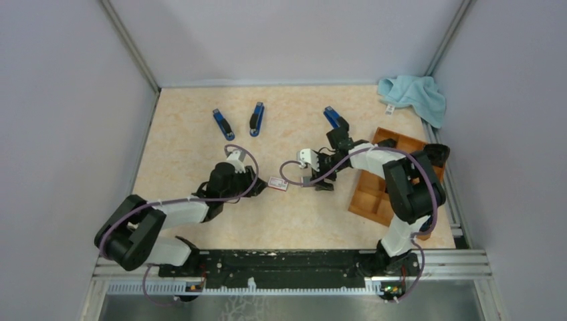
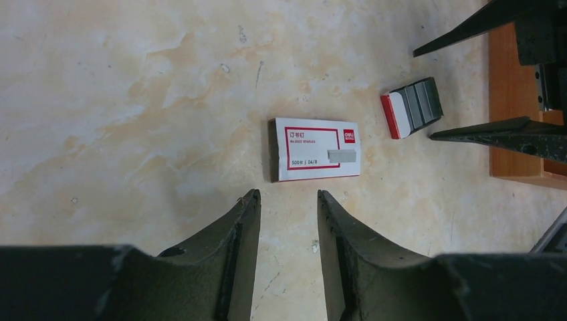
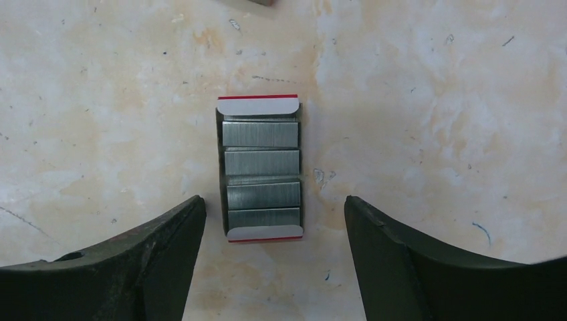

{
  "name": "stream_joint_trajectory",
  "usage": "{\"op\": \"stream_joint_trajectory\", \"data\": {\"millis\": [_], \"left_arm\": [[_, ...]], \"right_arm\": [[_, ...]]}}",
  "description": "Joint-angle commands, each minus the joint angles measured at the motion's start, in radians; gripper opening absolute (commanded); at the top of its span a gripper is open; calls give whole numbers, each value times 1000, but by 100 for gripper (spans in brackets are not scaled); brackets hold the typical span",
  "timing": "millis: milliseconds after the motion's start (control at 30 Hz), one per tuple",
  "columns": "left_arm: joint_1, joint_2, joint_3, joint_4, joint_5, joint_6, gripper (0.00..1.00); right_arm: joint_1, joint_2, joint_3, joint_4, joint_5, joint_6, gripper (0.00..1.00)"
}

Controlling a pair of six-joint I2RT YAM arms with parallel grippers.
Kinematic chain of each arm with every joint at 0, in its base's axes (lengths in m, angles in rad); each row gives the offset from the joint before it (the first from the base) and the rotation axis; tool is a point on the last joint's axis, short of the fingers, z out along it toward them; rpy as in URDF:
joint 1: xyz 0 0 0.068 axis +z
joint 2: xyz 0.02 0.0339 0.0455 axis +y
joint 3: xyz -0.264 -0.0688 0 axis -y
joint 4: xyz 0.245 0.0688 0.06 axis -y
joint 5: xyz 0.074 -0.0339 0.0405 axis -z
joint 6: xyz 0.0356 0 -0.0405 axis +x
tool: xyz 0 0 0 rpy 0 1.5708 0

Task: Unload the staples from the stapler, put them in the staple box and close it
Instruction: Close the staple box at the center of the board.

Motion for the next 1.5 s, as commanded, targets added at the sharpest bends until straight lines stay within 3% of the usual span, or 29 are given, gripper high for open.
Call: {"op": "stream_joint_trajectory", "data": {"millis": [0, 133, 633, 1067, 1467], "left_arm": [[6, 21, 33, -28, -11, -38, 43], [6, 49, 50, -43, -2, -45, 44], [6, 95, 88, -60, 32, -57, 44], [6, 155, 126, -61, 46, -53, 44], [6, 188, 142, -76, 70, -52, 37]], "right_arm": [[15, 40, 77, -1, 22, 24, 74], [18, 61, 100, -37, 13, 20, 65], [67, 58, 85, -140, -11, -87, 52], [130, 50, 54, -60, 18, 21, 41], [175, 56, 57, -4, 84, 122, 40]]}}
